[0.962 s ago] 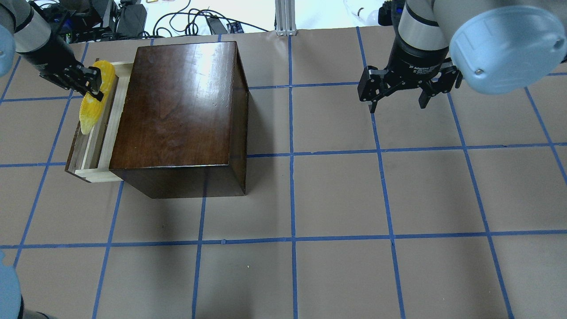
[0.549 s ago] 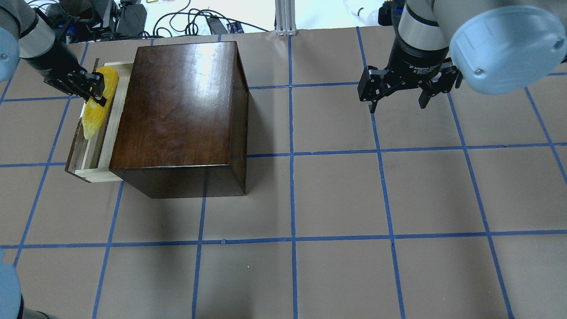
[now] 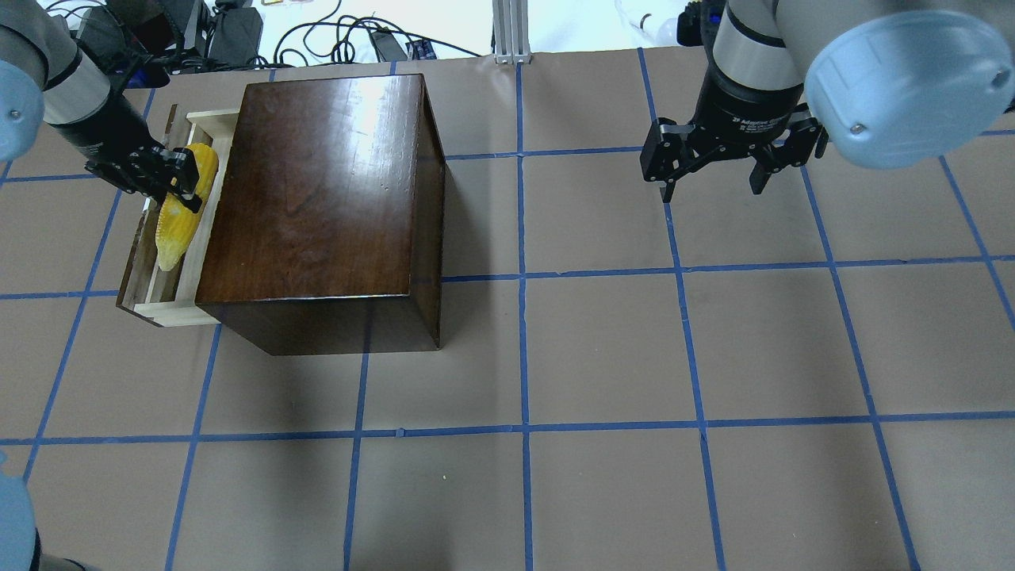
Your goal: Open drawer and put corn inside
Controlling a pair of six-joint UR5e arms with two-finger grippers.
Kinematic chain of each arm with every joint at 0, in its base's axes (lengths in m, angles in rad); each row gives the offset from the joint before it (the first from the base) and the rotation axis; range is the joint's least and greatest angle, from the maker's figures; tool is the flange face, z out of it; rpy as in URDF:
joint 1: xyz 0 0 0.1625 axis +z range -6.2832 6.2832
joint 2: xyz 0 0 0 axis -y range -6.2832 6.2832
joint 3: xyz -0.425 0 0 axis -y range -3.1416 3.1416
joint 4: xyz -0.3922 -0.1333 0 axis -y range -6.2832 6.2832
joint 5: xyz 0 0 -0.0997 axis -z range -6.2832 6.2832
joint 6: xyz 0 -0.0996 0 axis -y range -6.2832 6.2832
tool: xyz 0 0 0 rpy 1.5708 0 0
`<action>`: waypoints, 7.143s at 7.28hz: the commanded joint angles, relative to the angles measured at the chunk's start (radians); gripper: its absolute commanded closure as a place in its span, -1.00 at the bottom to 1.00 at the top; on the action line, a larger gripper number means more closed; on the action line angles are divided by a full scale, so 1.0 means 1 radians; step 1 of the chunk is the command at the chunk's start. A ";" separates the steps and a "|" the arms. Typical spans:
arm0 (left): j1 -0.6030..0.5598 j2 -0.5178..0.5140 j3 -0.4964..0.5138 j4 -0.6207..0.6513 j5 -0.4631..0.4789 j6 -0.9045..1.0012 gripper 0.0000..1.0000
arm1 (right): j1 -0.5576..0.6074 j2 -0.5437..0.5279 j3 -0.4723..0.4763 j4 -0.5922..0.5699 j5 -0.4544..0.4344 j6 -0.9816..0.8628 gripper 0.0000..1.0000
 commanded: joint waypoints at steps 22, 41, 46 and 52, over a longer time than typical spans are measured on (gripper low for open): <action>-0.351 0.269 0.050 -0.135 0.056 -0.358 -1.00 | 0.000 0.000 0.000 0.000 0.000 0.000 -1.00; -0.351 0.275 0.050 -0.169 0.065 -0.356 -1.00 | 0.000 0.000 0.000 0.000 0.000 0.000 -1.00; -0.351 0.275 0.050 -0.170 0.067 -0.356 -1.00 | 0.000 0.000 0.000 0.000 0.000 0.000 -1.00; -0.351 0.274 0.050 -0.169 0.067 -0.356 -1.00 | 0.000 0.000 0.000 0.000 0.000 0.000 -1.00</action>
